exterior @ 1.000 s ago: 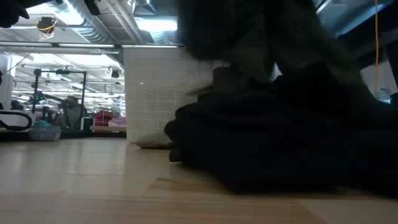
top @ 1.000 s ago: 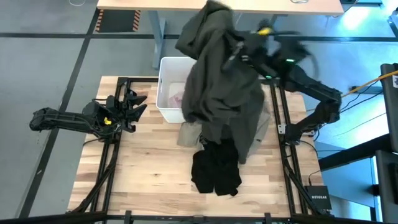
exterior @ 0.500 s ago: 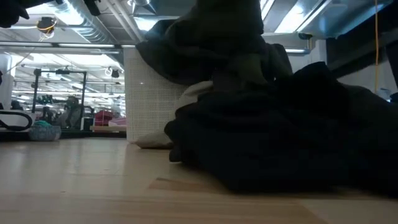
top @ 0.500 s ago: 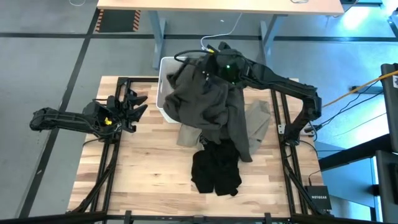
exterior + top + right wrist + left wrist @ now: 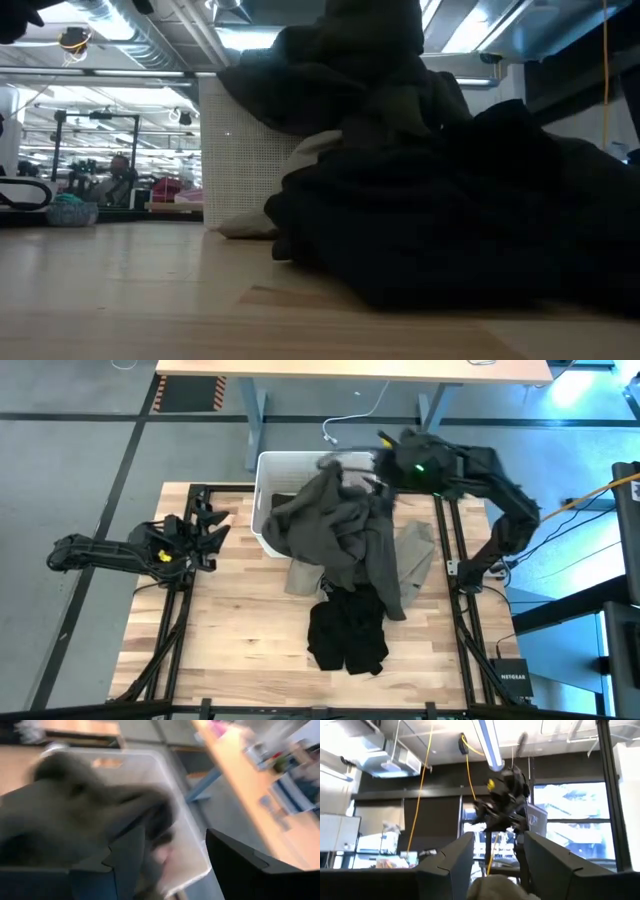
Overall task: Sort clothes
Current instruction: Put the gray sweater into the white bin
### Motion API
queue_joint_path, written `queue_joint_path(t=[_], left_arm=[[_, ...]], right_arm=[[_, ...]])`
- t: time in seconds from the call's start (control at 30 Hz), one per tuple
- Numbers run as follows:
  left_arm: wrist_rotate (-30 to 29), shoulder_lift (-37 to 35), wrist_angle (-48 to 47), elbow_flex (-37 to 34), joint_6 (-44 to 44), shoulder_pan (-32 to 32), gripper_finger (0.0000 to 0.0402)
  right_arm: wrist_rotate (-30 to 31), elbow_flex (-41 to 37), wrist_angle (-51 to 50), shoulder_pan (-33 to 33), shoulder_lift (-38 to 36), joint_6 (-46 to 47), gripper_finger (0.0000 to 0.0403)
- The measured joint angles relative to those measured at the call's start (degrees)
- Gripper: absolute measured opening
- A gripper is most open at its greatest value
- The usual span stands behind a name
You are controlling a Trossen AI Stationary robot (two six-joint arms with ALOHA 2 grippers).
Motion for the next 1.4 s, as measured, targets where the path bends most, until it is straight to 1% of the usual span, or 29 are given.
queue_joint_path(t=[0.1, 0.2, 0.27, 0.37, 0.47, 0.53, 0.6, 0.67, 0.8, 0.93, 1.0, 1.1, 1.23, 1.33, 1.4], left_arm=[[0.0, 0.0, 0.5, 0.0, 1.2, 0.0, 0.0170], [0.0, 0.0, 1.7, 0.0, 1.8, 0.0, 0.0170], [0.0, 0.0, 1.7, 0.0, 1.8, 0.0, 0.0170], [0.0, 0.0, 2.1, 0.0, 1.9, 0.0, 0.0170], [0.0, 0.0, 2.2, 0.0, 2.0, 0.1, 0.0170], [0.0, 0.0, 2.3, 0.0, 1.8, 0.1, 0.0170], [0.0, 0.0, 2.3, 0.0, 1.6, 0.1, 0.0170], [0.0, 0.0, 2.3, 0.0, 1.6, 0.1, 0.0170], [0.0, 0.0, 2.0, 0.0, 1.2, 0.1, 0.0170], [0.0, 0.1, 1.3, 0.0, 0.9, 0.1, 0.0170], [0.0, 0.1, 1.3, 0.0, 0.9, 0.1, 0.0170], [0.0, 0.1, 1.4, 0.0, 0.9, 0.1, 0.0170], [0.0, 0.1, 1.3, 0.0, 0.9, 0.1, 0.0170], [0.0, 0.1, 1.4, 0.0, 0.9, 0.1, 0.0170], [0.0, 0.1, 1.3, 0.0, 0.9, 0.1, 0.0170]], right_arm=[[-0.3, 1.1, -6.7, 3.8, -1.8, 6.8, 0.0229], [-0.7, -0.7, -10.6, 7.9, -3.4, 15.9, 0.0229], [-1.3, -4.8, -10.2, 11.1, -5.5, 19.3, 0.0229], [-0.6, -11.6, -10.3, 15.9, -7.6, 22.5, 0.0229], [0.4, -20.1, -10.2, 18.6, -9.4, 26.8, 0.0229], [2.4, -26.8, -9.1, 20.2, -10.4, 29.7, 0.0229], [5.2, -34.4, -6.6, 21.3, -12.0, 32.6, 0.0229], [6.2, -42.4, -2.9, 22.2, -13.3, 35.3, 0.0229], [7.9, -58.7, 9.4, 24.5, -14.6, 39.0, 0.0229], [2.6, -71.0, 22.6, 27.3, -14.3, 41.4, 0.0229], [2.5, -75.2, 26.5, 28.1, -13.3, 43.5, 0.0229], [3.9, -79.1, 28.2, 29.2, -11.5, 45.9, 0.0229], [4.3, -81.2, 32.1, 30.8, -9.5, 45.3, 0.0229], [8.7, -81.1, 32.6, 31.3, -8.4, 44.3, 0.0229], [12.0, -81.2, 31.4, 31.1, -7.7, 44.3, 0.0220]])
